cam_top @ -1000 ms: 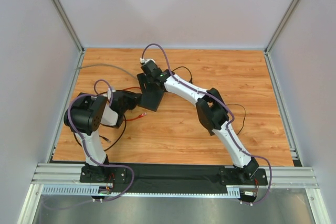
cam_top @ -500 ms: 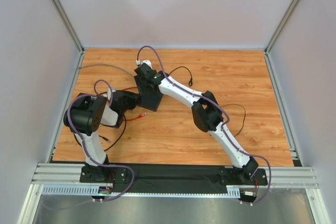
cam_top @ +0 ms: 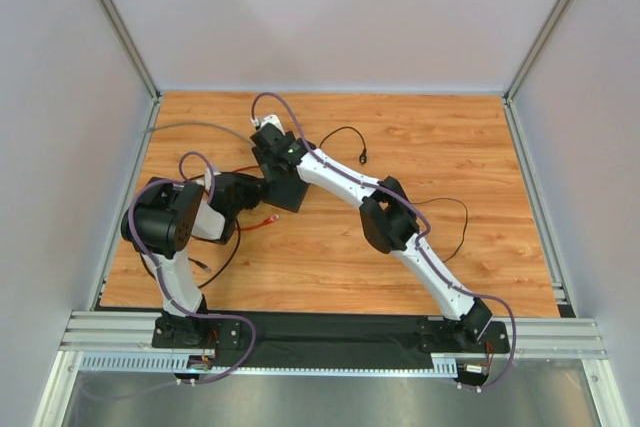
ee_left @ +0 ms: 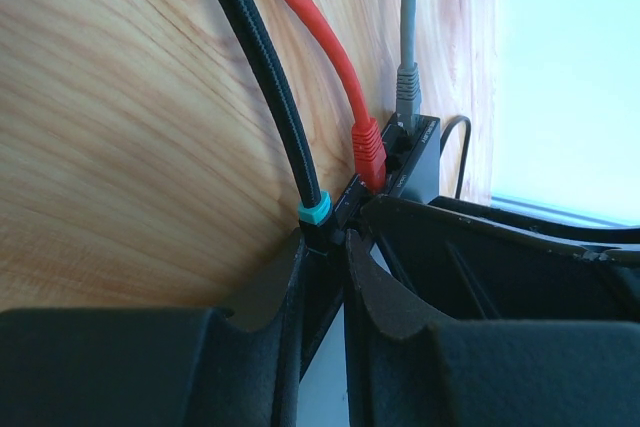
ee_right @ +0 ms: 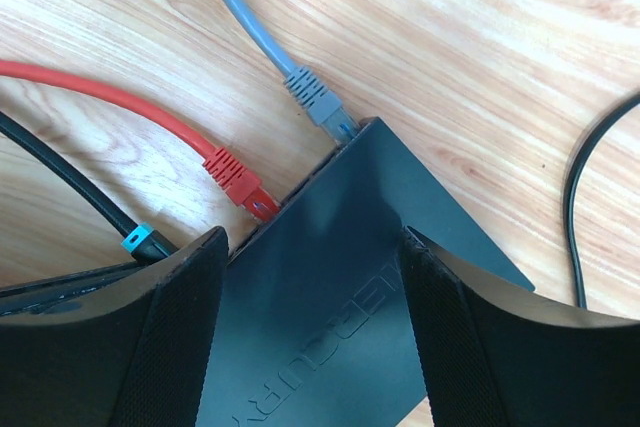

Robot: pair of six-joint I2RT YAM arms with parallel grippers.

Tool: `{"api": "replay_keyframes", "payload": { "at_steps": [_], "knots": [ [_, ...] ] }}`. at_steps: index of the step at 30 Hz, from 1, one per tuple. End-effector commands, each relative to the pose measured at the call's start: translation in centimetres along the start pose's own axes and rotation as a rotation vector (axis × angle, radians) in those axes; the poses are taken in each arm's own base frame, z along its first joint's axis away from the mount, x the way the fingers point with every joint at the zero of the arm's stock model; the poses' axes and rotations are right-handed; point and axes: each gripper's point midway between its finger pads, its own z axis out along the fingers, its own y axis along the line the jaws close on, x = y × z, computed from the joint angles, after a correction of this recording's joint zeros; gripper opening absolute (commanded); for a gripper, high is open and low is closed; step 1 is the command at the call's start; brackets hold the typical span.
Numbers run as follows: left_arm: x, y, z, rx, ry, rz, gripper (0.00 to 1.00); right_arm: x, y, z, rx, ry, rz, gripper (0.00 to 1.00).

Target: Pull the plug from the switch port

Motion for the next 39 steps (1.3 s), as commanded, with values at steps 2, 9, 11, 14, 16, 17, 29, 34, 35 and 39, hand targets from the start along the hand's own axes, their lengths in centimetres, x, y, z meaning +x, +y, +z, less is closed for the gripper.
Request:
{"api": "replay_keyframes", "payload": {
  "at_steps": [2,9,11,14,16,17,29,34,35,39],
  "knots": [
    [0.1,2.5,-0.5,-0.092,-0.003,0.037,0.00,7.0,-0.6,2.5,0.003,0.198,-0.135,0.70],
    [-0.8,1.6,-0.2,-0.039,-0.025,0.052,0.00,8.4,0.4,2.0,-0.085,0.242,-0.216,0.70],
    [-1.3,1.6,-0.1,-0.028,-0.033,0.050,0.00,8.9,0.5,2.0,-0.104,0.250,-0.236,0.70],
    [-1.8,1.4,0.1,-0.001,-0.035,0.050,0.00,8.9,0.6,1.8,-0.121,0.258,-0.255,0.71],
    [-2.0,1.3,0.2,0.016,-0.038,0.042,0.00,9.1,0.6,1.9,-0.129,0.265,-0.262,0.71],
    [-2.1,1.4,0.1,0.016,-0.036,0.039,0.00,9.1,0.6,1.9,-0.131,0.266,-0.267,0.71],
    [-4.1,0.3,-0.7,-0.088,-0.077,0.160,0.00,9.1,0.6,1.8,-0.147,0.271,-0.270,0.70],
    [-4.9,0.0,-0.9,-0.103,-0.109,0.185,0.00,9.2,0.6,1.8,-0.157,0.275,-0.264,0.67],
    [-4.9,0.0,-0.9,-0.104,-0.105,0.183,0.00,9.3,0.7,1.7,-0.163,0.277,-0.261,0.66],
    [-3.9,-0.5,-0.5,-0.017,-0.082,0.137,0.00,9.4,0.8,1.6,-0.182,0.284,-0.258,0.61]
  ]
}}
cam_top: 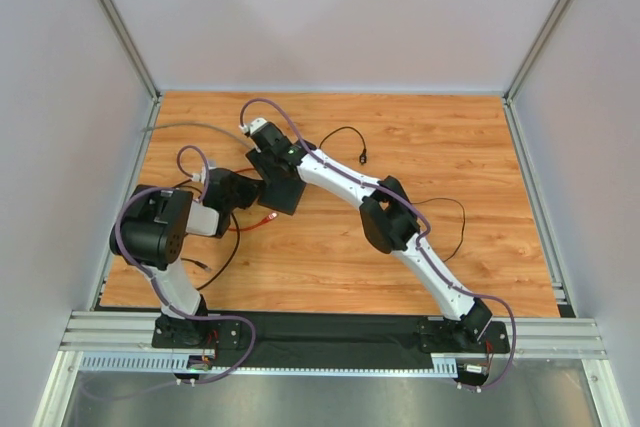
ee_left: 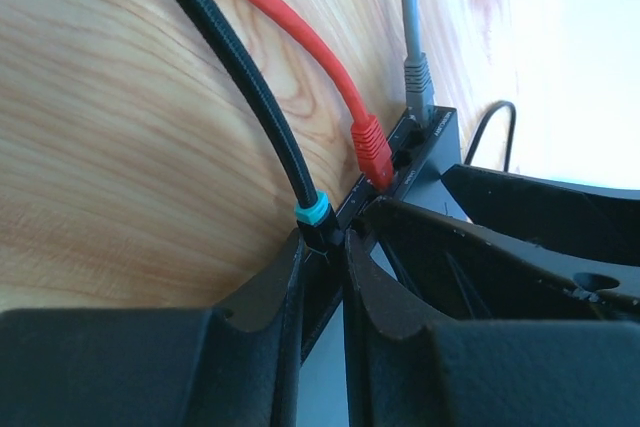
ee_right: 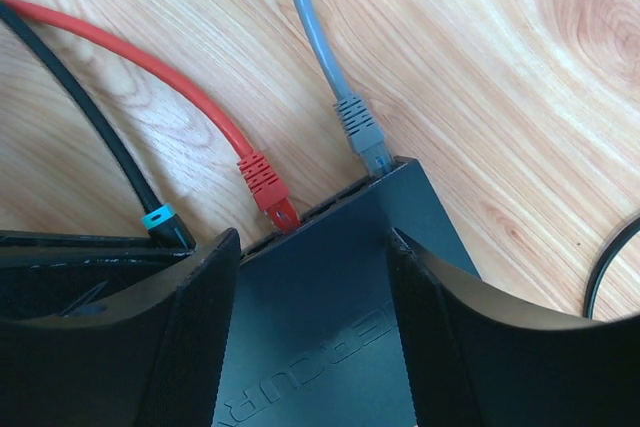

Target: Pull the plug from the switch port

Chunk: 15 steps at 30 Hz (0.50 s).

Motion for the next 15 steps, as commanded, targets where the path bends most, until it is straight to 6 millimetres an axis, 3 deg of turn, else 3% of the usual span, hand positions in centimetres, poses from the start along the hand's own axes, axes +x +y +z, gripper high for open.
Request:
{"api": "replay_keyframes", "payload": {
  "at_steps": [1,3,4,7,11,15],
  "knots": [
    [-2.1,0.0,0.7,0.053,-0.092,-0.002,0.00,9.6,0.3,1.1,-0.052,0.304,-0.038,0.61],
    [-1.6,-0.6,0.8,0.100,-0.091,-0.028,0.00,9.7,0.1,1.0,-0.050,0.304,-0.042,0.60],
    [-1.1,0.5,0.8,0.084,-0.086,-0.038,0.00,9.6,0.1,1.0,-0.052,0.302,-0.040,0.61],
    [-0.5,0.4,0.8,0.094,-0.083,-0.043,0.00,9.3,-0.1,1.0,-0.057,0.294,-0.009,0.62],
    [1.2,0.9,0.3,0.054,-0.052,-0.030,0.00,7.4,-0.2,0.2,-0.064,0.226,0.042,0.64],
    [0.3,1.2,-0.7,0.027,-0.105,-0.027,0.00,7.6,-0.1,-0.1,-0.088,0.216,0.023,0.64]
  ]
}}
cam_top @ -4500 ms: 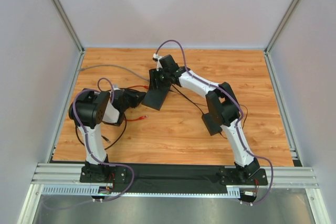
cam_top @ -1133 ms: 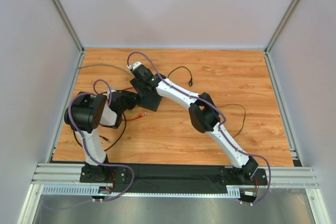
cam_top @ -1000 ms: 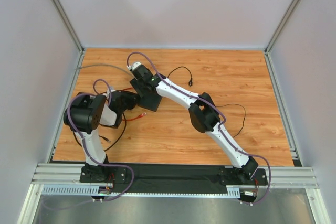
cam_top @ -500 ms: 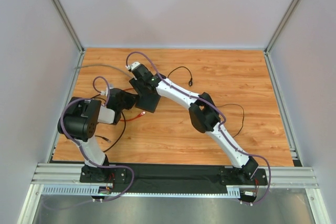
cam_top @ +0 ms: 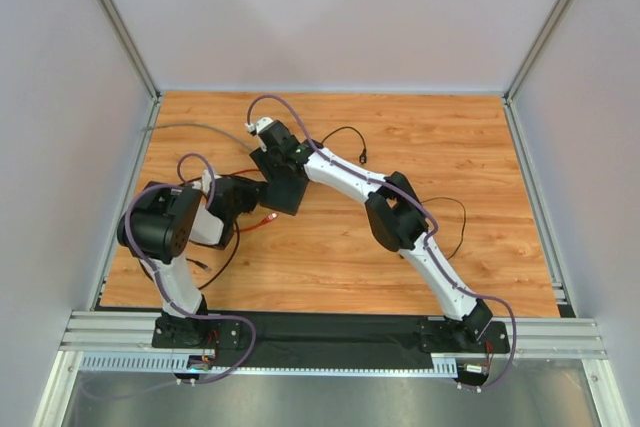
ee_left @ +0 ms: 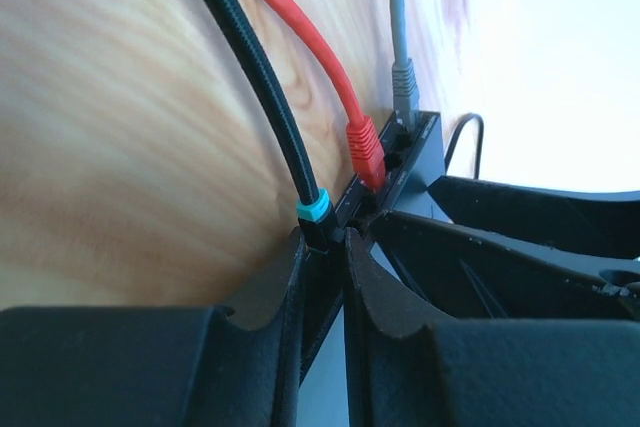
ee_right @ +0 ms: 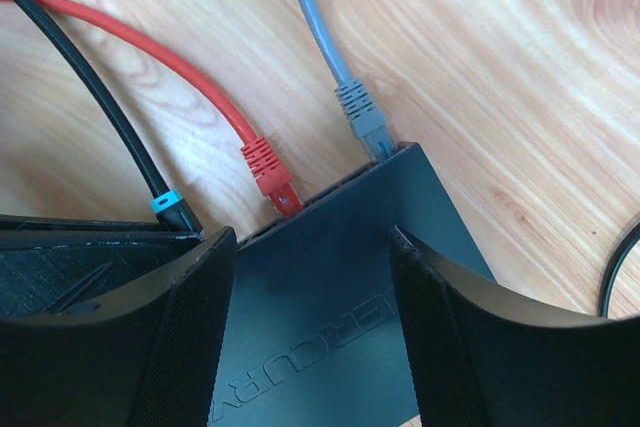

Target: Pull the plug from the switch port

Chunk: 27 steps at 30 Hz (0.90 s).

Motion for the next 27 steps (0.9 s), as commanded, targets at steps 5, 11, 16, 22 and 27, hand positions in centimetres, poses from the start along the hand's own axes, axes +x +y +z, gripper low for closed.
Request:
{"api": "replay_keyframes", "payload": {
  "at_steps": [5,11,16,22,27],
  "knots": [
    [-1.4,-2.3,0.4,0.060,-0.045,0.111,0.00,8.1,-0.3,0.4,-0.068,0.267,-0.077,0.61],
    [-2.5,-3.9,-0.3,0.283,-0.054,0.043,0.00,8.9,0.3,0.0,-0.152,0.293,-0.106,0.58],
    [-3.3,-4.0,-1.0,0.285,-0.091,0.075,0.00,10.0,-0.4,0.4,-0.131,0.344,-0.115,0.57],
    [-4.4,-6.9,-2.1,0.408,-0.144,0.158,0.00,10.2,-0.4,0.4,-0.151,0.349,-0.104,0.56],
    [-4.2,-8.4,-2.0,0.467,-0.118,0.217,0.00,10.4,-0.6,0.5,-0.155,0.357,-0.099,0.56]
  ]
}}
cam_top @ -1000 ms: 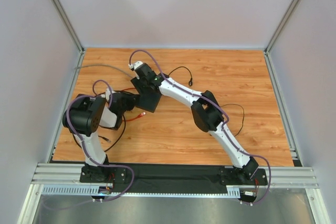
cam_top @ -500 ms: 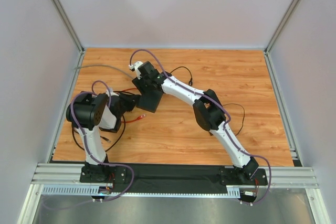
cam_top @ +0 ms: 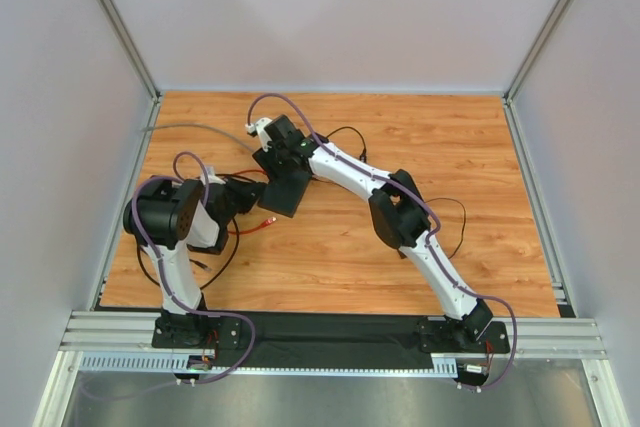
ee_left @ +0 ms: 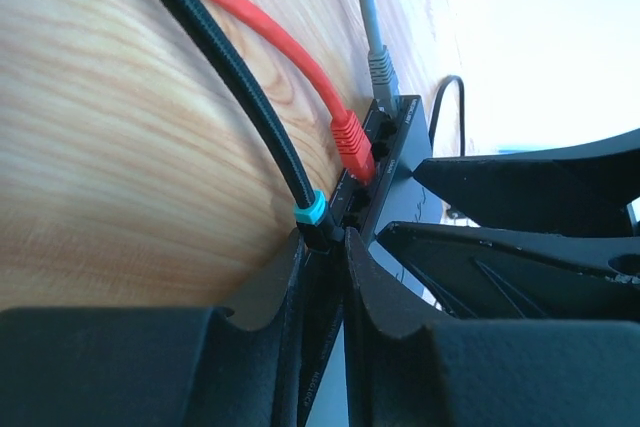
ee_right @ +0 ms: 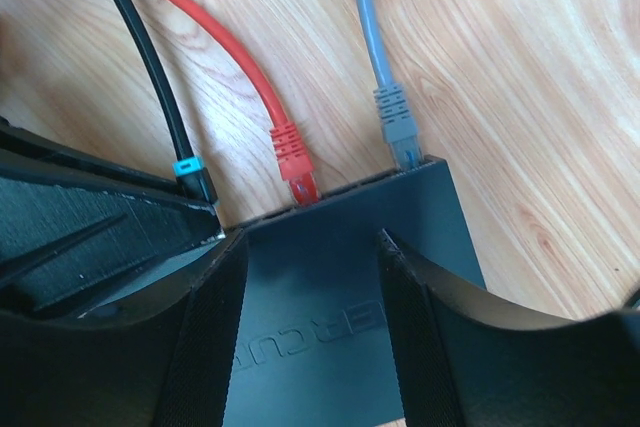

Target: Pull the plug from the switch port

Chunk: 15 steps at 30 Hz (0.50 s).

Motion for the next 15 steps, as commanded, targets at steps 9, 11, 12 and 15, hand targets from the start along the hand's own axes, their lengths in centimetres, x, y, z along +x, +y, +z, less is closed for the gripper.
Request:
{"api": "replay_keyframes", "payload": {
  "at_steps": [9,11,12,15],
  "knots": [
    [-4.9,-10.4,-1.0,0.391,-0.183,0.272,0.00,10.0,-1.0,1.1,-0.014,0.320,0.026,0.54],
    [-5.0,-11.3,-1.1,0.421,-0.186,0.314,0.00,10.3,-1.2,1.2,-0.016,0.329,0.024,0.54],
    [-4.9,-11.9,-1.2,0.443,-0.177,0.339,0.00,10.5,-1.3,1.2,-0.015,0.335,0.026,0.54],
    [-4.8,-13.3,-1.1,0.491,-0.167,0.387,0.00,10.7,-1.5,1.1,-0.014,0.342,0.032,0.53]
  ]
}}
